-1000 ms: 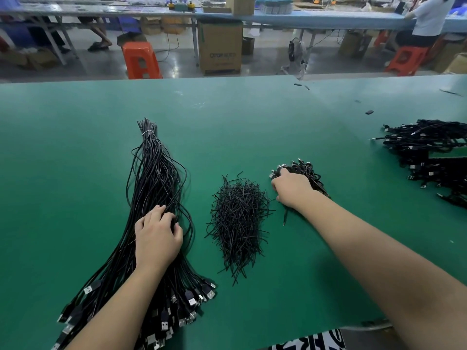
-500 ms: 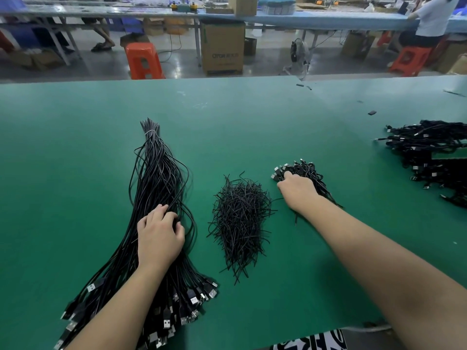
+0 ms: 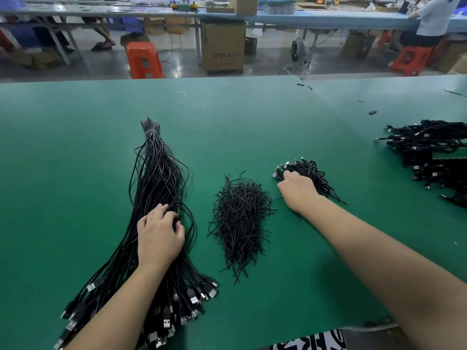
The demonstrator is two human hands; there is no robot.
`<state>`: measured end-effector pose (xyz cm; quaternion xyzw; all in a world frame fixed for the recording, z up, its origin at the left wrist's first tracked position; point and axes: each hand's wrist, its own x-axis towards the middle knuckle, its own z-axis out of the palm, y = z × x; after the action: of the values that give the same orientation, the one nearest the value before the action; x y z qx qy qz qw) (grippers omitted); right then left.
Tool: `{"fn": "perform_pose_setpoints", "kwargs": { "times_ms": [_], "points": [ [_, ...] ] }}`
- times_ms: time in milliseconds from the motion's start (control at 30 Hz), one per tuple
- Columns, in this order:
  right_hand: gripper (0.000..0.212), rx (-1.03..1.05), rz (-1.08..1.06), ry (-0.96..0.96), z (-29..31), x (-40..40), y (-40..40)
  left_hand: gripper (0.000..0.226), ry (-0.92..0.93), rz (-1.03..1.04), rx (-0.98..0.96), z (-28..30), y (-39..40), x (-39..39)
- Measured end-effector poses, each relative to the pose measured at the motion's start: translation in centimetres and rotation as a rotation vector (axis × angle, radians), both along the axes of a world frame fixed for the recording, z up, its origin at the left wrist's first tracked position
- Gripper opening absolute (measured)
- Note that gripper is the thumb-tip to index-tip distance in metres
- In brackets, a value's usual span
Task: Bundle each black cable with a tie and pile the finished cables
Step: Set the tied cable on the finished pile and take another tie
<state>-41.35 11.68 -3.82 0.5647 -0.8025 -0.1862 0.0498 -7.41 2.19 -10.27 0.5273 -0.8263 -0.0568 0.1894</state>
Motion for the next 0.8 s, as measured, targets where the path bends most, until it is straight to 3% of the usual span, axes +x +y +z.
{"fn": "perform_pose_setpoints", "kwargs": {
  "times_ms": [167,467,800],
  "points": [
    [0.023,0.052,0.069,0.049,-0.5,0.7,-0.3,0.020,0.003,0.002,0.004,0.1,0.0,0.0],
    [0.029,0.003,0.033,-0.040,-1.2,1.9,-1.0,0.021,0.005,0.004,0.006,0.1,0.1,0.0],
    [0.037,-0.219,-0.166,-0.425,-1.3,1.6,-0.9,0.021,0.018,0.001,0.002,-0.1,-0.1,0.0]
  ]
}}
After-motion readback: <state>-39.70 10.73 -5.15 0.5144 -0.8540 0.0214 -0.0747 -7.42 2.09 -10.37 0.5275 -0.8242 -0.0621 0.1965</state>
